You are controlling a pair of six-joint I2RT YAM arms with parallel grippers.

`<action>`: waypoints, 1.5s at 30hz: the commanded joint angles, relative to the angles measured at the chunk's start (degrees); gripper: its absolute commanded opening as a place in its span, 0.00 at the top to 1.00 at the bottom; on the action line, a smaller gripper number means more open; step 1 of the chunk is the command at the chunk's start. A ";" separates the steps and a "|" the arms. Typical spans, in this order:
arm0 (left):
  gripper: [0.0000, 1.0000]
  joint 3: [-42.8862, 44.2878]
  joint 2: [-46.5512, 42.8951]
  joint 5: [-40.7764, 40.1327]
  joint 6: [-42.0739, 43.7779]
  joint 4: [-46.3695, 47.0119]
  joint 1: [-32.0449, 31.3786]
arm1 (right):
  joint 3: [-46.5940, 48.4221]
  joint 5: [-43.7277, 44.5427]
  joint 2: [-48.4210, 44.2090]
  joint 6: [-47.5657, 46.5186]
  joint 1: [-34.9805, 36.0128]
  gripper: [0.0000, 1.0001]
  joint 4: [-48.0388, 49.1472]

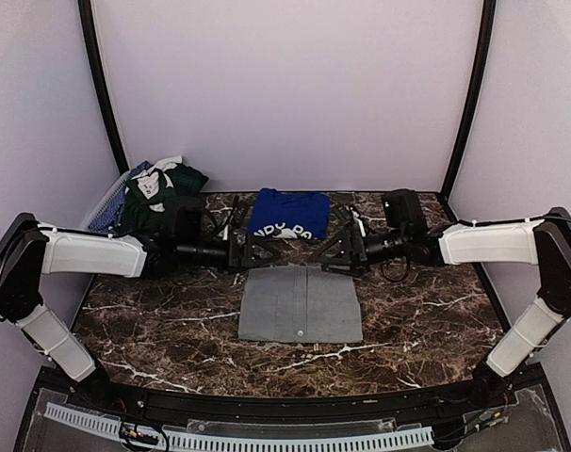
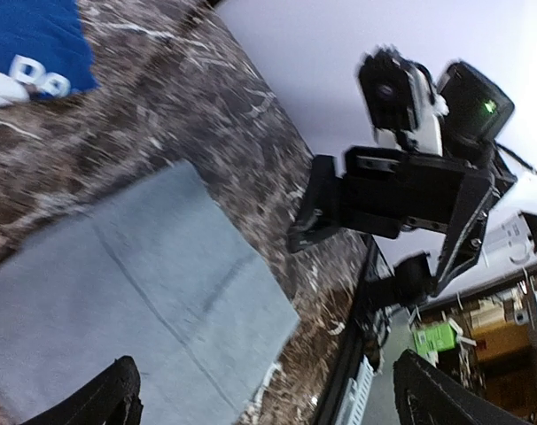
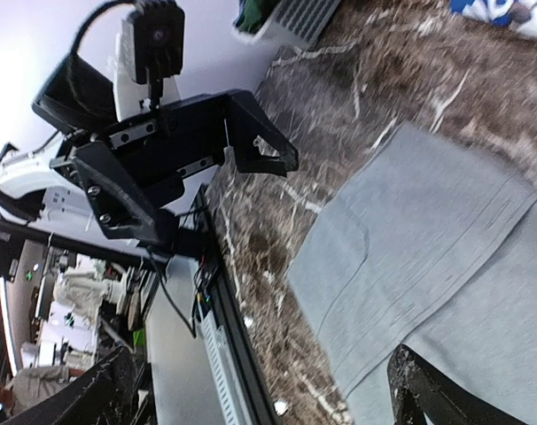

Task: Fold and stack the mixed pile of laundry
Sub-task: Smooth out the square-folded shirt at the center of the board, then pick up the square-folded shirt from the center of the board.

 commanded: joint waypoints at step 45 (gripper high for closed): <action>0.49 31.56 25.30 -39.33 48.70 -31.59 -32.05 | -17.99 8.54 -13.36 3.33 -11.51 0.17 -11.41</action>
